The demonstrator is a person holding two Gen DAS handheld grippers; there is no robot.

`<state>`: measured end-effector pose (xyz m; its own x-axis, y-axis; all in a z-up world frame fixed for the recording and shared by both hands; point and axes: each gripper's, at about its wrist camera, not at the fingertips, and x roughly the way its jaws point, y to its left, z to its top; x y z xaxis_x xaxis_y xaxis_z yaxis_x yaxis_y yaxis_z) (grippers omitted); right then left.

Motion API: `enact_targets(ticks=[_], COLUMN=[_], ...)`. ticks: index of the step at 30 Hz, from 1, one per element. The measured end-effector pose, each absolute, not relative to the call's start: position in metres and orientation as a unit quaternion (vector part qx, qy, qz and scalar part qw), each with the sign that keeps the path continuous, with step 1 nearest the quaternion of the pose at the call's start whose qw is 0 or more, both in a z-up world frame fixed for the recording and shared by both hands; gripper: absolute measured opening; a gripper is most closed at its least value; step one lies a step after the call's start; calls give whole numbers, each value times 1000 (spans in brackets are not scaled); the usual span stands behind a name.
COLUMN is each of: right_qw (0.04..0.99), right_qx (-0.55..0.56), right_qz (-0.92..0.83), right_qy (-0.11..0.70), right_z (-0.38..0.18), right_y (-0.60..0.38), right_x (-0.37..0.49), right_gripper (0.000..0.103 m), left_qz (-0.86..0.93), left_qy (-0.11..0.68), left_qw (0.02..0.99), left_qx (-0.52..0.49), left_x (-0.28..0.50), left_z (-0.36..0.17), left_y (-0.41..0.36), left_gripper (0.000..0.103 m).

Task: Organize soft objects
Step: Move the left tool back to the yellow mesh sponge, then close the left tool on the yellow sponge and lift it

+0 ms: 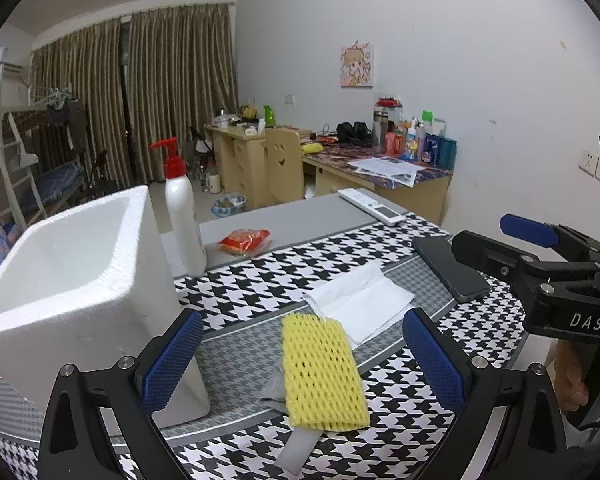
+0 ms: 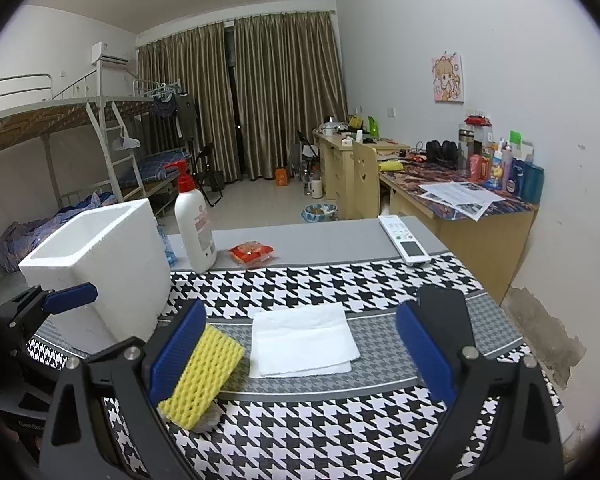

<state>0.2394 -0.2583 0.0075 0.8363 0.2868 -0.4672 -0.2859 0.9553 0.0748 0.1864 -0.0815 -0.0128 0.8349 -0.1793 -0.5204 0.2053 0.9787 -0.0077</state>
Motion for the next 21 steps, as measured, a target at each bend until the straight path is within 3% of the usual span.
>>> enact_targets(ticks=[16,21], right_qw=[948,945], right_qx=[6,4], right_qz=[143,143], right_qy=[283,294], right_z=[-18,-25], right_y=[-260,-258], right_x=[260,269], right_gripper=[98,98], left_qz=[-106,-110], left_qy=[328,356], left_qw=[938,927], left_qx=[41,46], left_x=[208,221], left_z=[-46,-57], left_y=[-94,-98], left_gripper=[83,73])
